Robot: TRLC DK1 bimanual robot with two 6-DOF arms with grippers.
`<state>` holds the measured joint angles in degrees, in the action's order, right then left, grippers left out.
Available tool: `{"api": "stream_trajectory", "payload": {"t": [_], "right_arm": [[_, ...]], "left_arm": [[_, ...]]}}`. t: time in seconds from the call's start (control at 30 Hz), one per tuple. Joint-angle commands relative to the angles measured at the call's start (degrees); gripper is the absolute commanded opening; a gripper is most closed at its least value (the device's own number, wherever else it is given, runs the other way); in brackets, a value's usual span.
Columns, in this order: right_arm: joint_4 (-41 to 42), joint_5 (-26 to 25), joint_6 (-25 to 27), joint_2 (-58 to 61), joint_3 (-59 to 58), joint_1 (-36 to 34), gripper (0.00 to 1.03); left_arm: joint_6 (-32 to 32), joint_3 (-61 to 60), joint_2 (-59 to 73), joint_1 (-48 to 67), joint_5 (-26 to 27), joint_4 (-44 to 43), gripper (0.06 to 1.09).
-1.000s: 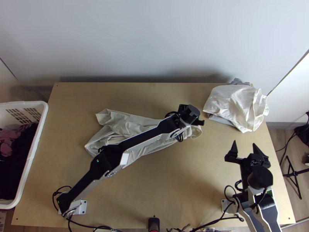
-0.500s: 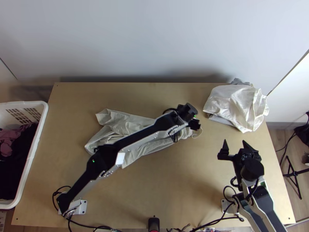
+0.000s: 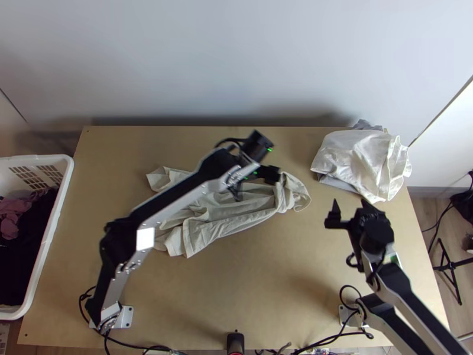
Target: Fold the t-shirt
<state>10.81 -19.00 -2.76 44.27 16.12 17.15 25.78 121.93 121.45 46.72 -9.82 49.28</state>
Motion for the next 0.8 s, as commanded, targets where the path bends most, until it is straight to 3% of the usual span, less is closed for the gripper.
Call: {"api": "stream_trajectory", "payload": {"t": [0.0,0.07,0.23,0.37,0.6,0.77], "right_arm": [[6.2,0.6,-1.3,17.0,7.5,1.0,0.98],[6.3,0.6,-1.5,19.0,10.1,2.4,0.98],[6.4,0.5,-1.3,22.8,14.2,6.1,0.98],[6.3,0.5,-0.6,23.9,15.9,7.0,0.98],[6.0,0.5,1.0,24.5,17.2,7.9,0.98],[5.8,0.4,1.4,25.5,17.6,9.2,0.98]], "left_arm": [[-5.9,-5.0,-5.8,-6.2,0.7,13.8,1.04],[-8.5,-12.2,-9.8,-7.5,0.3,14.3,1.04],[-12.2,-36.9,-24.2,-10.5,-0.6,2.3,1.04],[-13.1,-44.6,-30.3,-13.4,-0.7,2.7,1.04],[-10.5,-55.0,-38.4,-13.8,0.3,4.1,1.04],[-4.1,-62.8,-41.6,-10.9,4.5,3.8,1.04]]}}
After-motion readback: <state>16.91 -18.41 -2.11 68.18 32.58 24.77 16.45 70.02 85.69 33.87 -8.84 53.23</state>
